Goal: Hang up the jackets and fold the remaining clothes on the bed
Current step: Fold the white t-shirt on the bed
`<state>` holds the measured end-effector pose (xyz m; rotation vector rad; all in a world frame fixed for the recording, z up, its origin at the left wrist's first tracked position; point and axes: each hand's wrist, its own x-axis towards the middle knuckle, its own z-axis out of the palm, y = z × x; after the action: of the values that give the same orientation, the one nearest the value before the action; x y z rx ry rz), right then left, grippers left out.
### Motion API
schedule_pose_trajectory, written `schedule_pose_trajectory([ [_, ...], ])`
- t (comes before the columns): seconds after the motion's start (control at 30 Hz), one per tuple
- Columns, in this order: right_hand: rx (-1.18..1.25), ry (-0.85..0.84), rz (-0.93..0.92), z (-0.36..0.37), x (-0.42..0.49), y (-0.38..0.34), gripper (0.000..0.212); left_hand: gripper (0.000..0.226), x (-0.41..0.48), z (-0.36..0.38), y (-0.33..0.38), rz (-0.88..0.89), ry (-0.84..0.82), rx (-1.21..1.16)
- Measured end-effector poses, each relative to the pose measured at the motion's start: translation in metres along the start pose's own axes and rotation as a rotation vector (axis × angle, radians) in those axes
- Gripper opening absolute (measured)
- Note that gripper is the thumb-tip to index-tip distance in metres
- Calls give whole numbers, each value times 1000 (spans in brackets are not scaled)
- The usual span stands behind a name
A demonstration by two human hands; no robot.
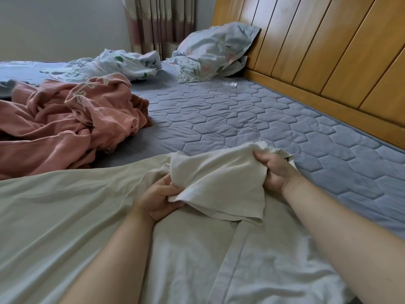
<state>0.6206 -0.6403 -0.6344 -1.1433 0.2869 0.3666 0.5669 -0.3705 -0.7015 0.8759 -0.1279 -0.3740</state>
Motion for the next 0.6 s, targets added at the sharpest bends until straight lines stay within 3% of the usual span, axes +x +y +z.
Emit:
schedule_pose_trajectory([
  [0.07, -175, 52, -4, -3, -5, 7, 20, 36, -8, 13, 1, -10, -46, 27],
  [0.13, -573, 204, -98, -9, -6, 13, 13, 13, -11, 23, 1, 16, 102, 17],
  [0.23, -981, 516, -424, -11, -8, 9, 24, 41, -6, 23, -4, 285, 467, 23],
  [0.3, -1122, 619, -606, -8, -6, 3, 15, 47, -3, 15, -9, 566, 811, 413],
  [0.37, -1197, 608, -734, -4, 2, -2, 12, 36, -3, 16, -8, 824, 992, 898],
  [0.47, -1413, 469, -786, -1, 14, -6, 27, 29, 2, 18, 1, 1032, 829, 1194],
  [0.5, -1474, 410, -753, -1, 17, -8, 30, 31, 3, 20, 4, 981, 757, 1241],
  [0.6, -1534, 288, -540, -3, 26, -11, 37, 26, 13, 15, 12, 611, 659, 1271],
])
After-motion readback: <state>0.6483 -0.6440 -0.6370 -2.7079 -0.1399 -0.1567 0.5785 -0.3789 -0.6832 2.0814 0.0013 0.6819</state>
